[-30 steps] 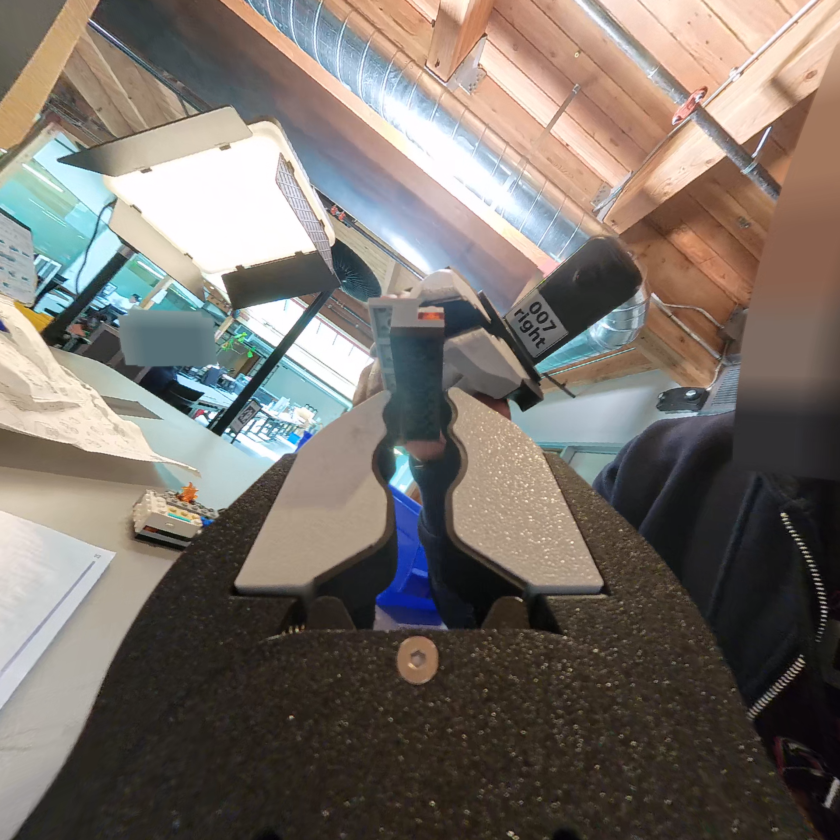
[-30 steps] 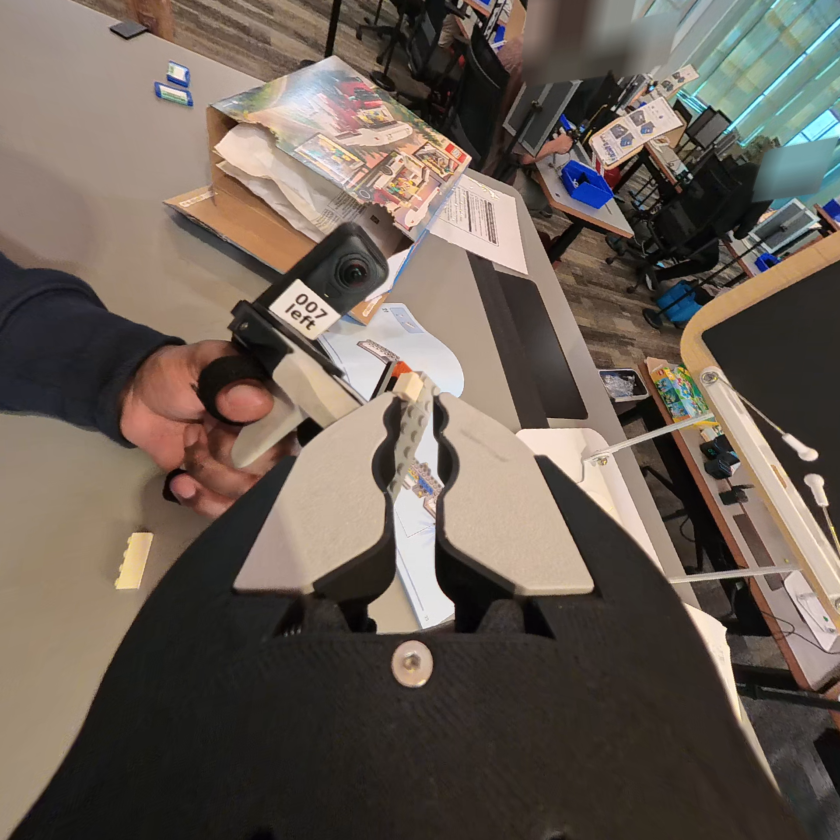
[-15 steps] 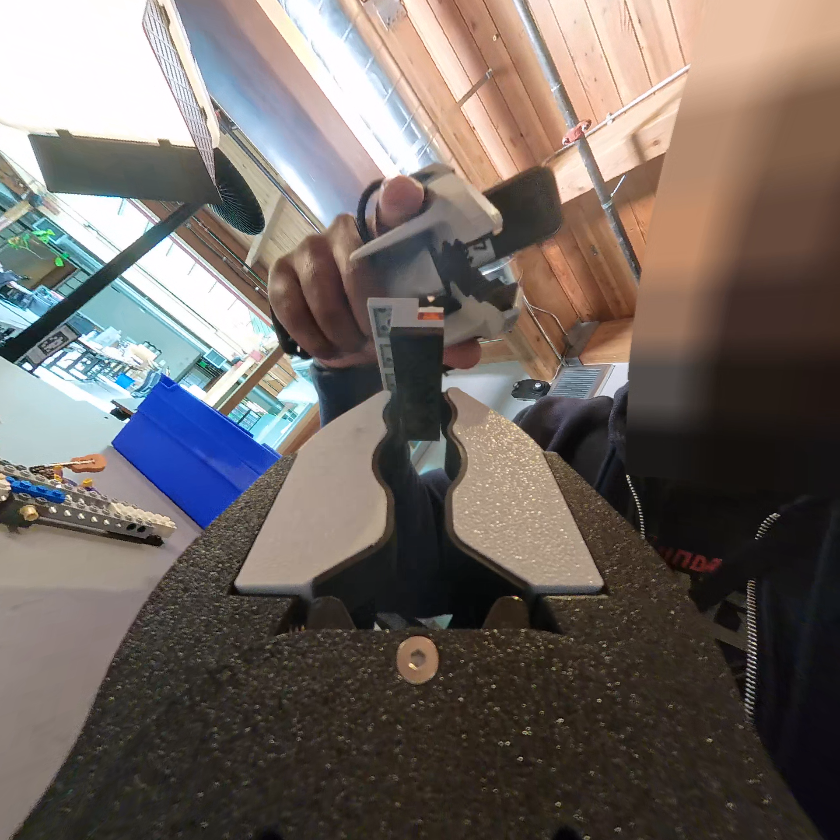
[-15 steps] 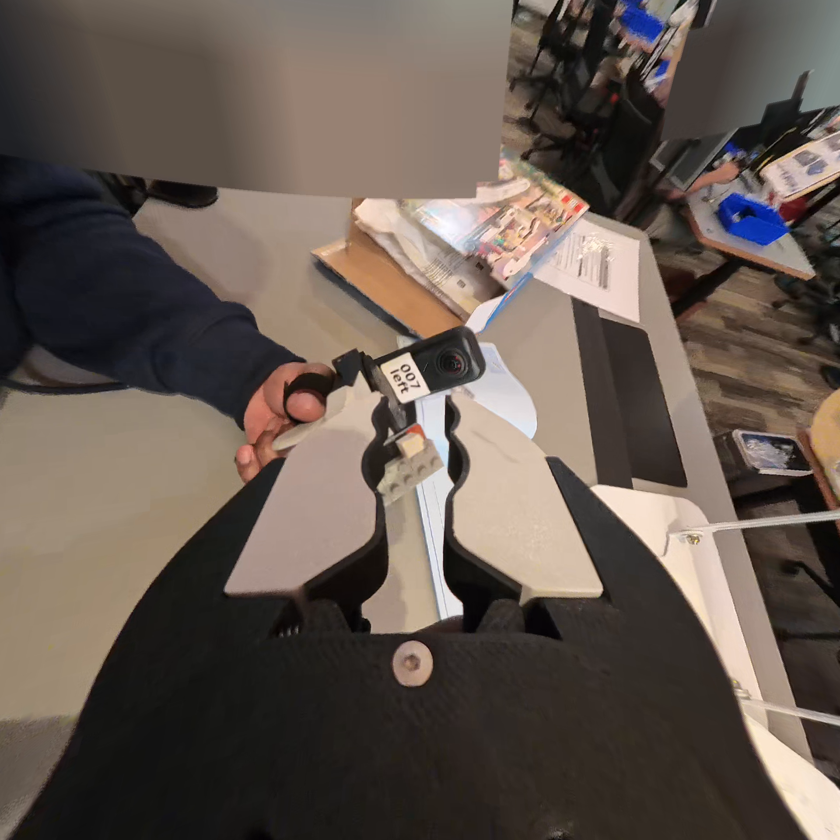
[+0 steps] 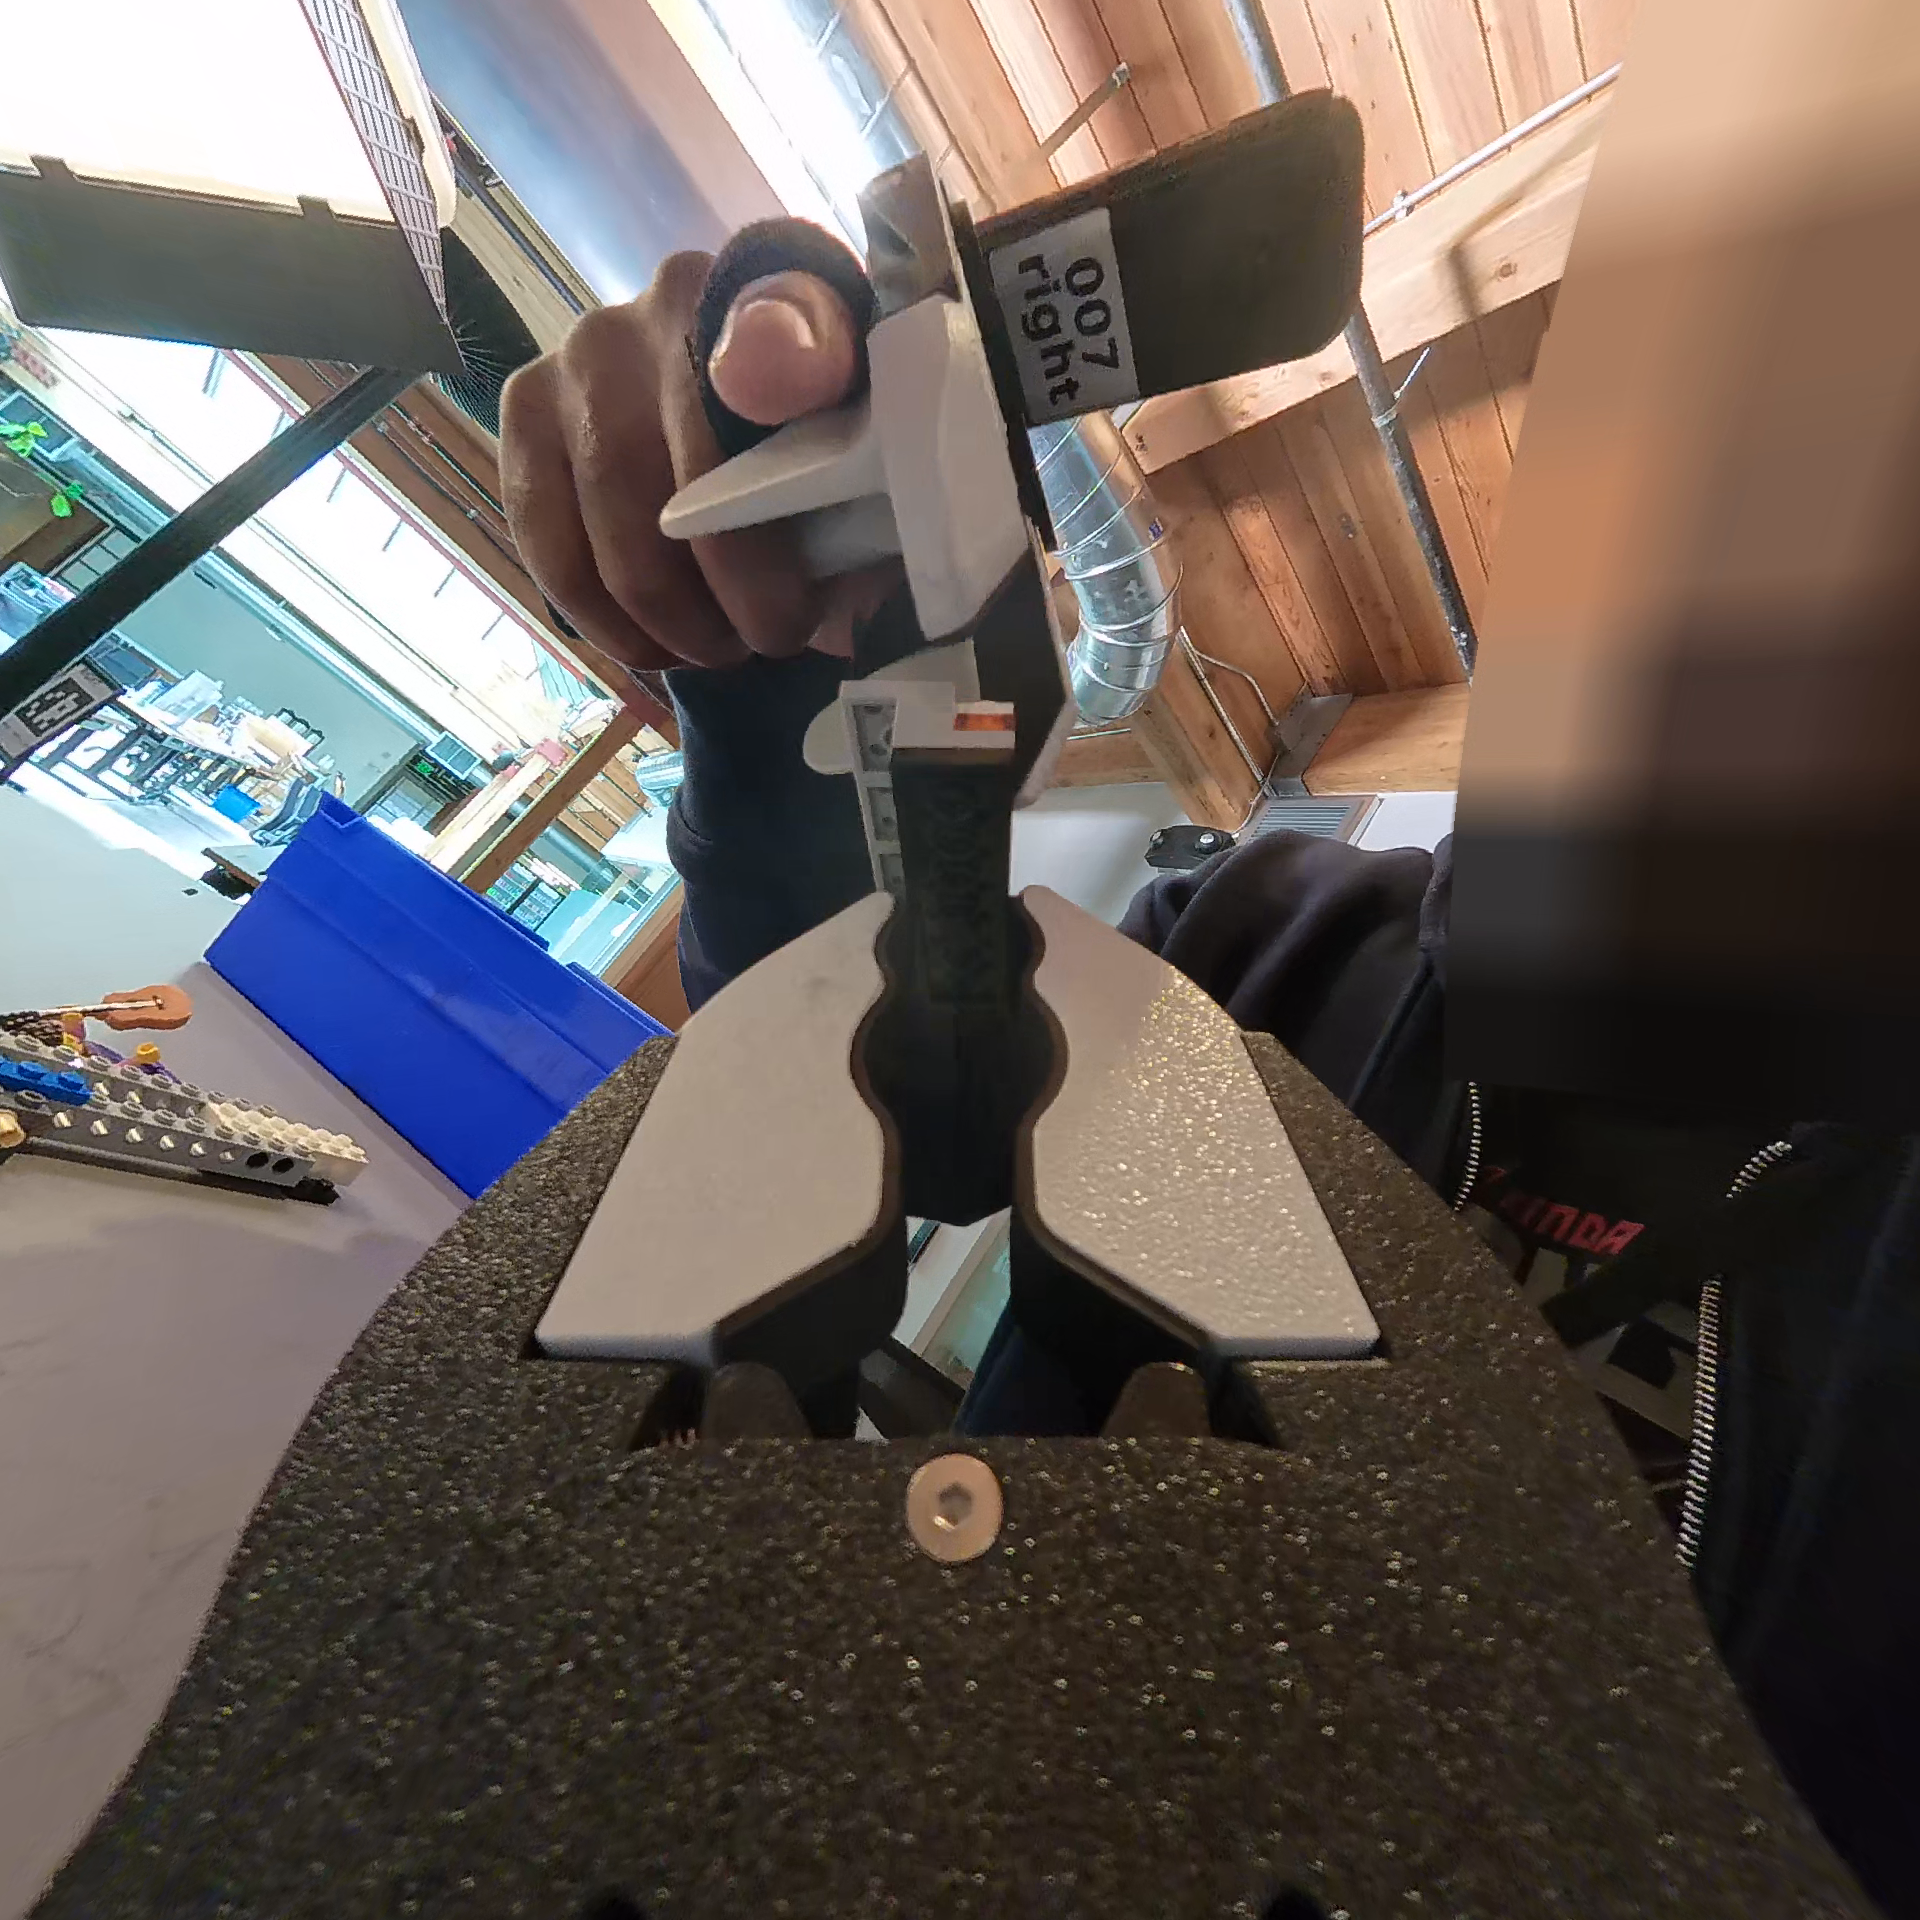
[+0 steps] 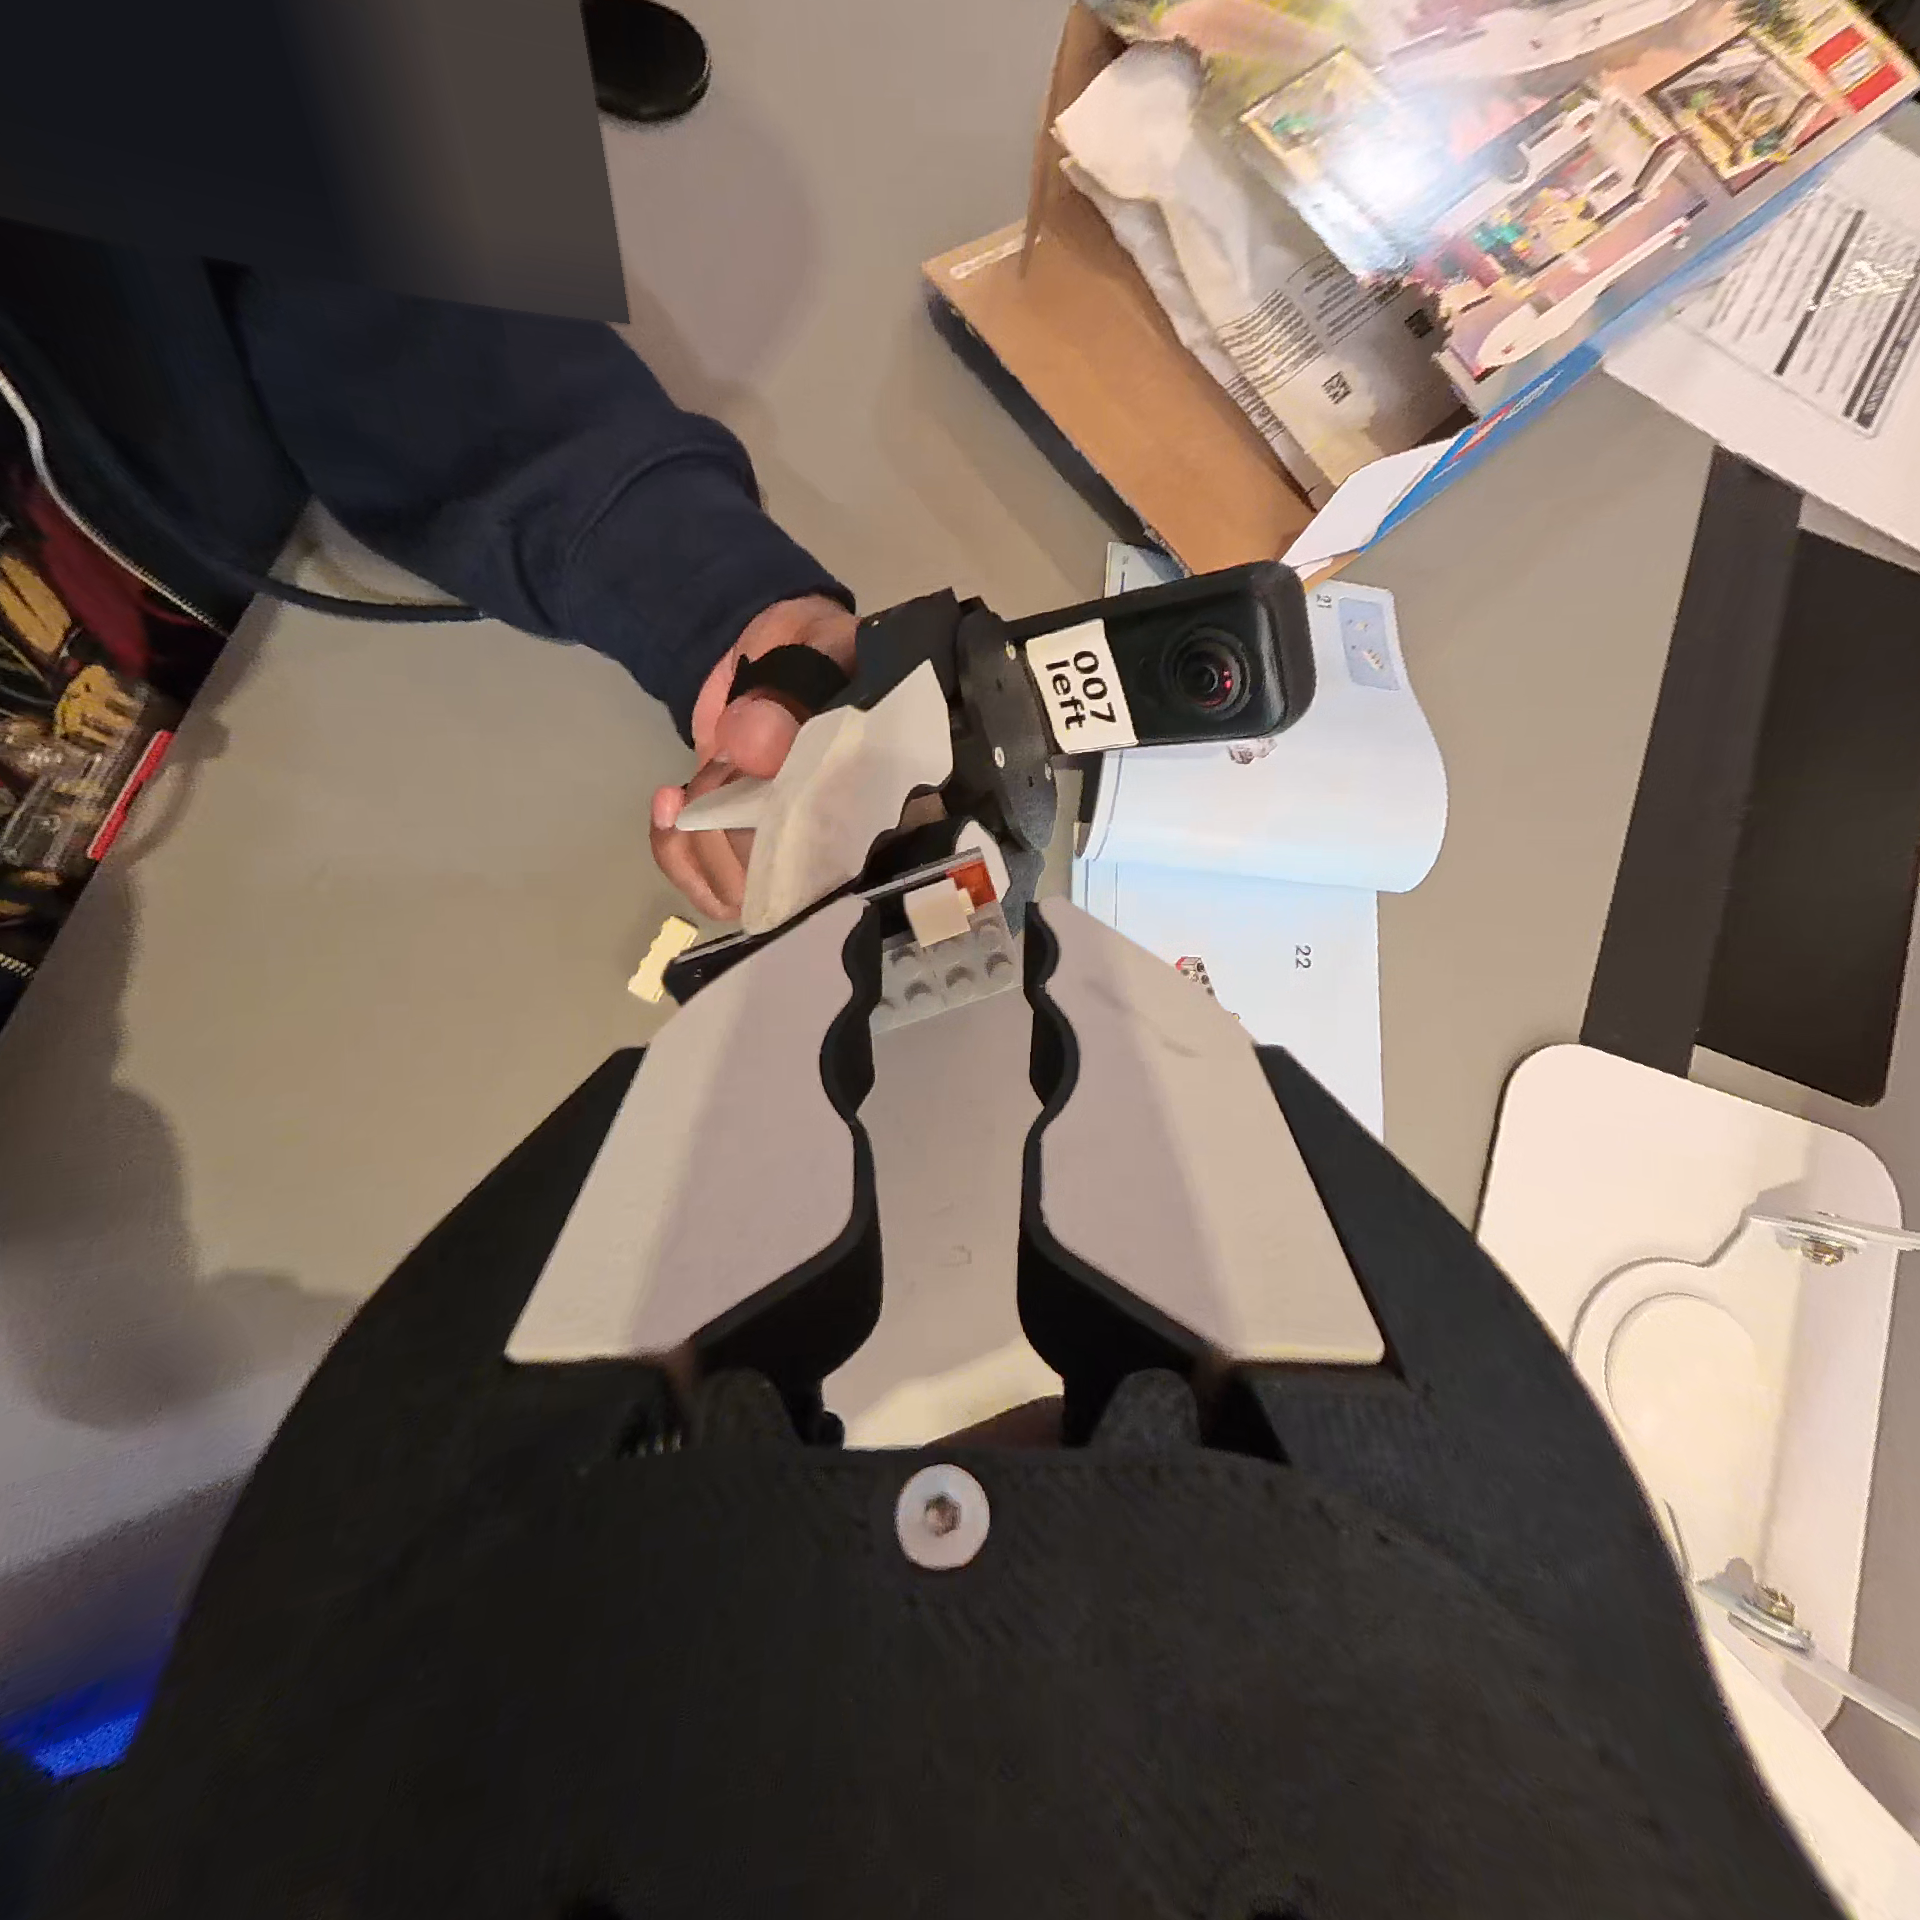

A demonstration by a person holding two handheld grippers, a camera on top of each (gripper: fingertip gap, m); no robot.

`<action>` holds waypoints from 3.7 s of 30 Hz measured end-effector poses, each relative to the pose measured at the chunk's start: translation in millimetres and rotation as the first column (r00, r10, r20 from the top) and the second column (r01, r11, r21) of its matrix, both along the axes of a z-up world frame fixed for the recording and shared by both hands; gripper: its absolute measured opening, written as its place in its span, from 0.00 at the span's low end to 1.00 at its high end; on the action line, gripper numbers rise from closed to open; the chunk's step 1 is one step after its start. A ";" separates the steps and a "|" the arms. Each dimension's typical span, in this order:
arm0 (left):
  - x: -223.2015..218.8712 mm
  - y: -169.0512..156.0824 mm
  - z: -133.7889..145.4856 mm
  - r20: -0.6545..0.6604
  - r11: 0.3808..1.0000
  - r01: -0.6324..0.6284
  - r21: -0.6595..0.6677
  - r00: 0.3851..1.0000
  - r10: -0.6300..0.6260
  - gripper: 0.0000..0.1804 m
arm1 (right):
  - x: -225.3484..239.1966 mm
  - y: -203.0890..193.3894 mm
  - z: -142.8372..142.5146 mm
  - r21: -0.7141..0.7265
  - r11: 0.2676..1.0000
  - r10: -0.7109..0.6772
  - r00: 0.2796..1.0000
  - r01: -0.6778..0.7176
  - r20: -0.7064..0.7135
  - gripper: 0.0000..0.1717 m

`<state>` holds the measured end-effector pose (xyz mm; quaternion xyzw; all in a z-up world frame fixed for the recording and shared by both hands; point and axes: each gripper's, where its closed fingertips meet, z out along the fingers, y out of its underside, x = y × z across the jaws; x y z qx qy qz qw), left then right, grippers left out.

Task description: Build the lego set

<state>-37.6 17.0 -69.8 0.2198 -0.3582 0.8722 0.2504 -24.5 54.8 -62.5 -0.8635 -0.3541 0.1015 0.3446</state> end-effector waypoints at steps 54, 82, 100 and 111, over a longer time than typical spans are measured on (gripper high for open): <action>9.1 -11.8 -20.0 -0.017 0.963 -0.087 0.254 0.995 0.095 0.09 | 4.9 -13.6 -5.8 0.257 0.952 -0.201 0.973 0.167 0.114 0.03; 13.6 53.8 -17.5 0.017 0.920 -0.280 0.274 0.958 0.286 0.09 | 146.8 38.0 -140.5 -0.047 0.585 -0.811 0.583 0.810 -0.042 0.12; 15.4 48.0 -18.8 0.017 0.922 -0.269 0.277 0.961 0.275 0.09 | 121.2 14.5 -147.2 0.090 0.525 -0.849 0.528 0.846 -0.008 0.06; 15.9 47.5 -17.5 0.052 0.910 -0.304 0.283 0.952 0.302 0.09 | 36.9 -30.7 -117.3 0.315 0.582 -0.758 0.640 0.750 -0.125 0.13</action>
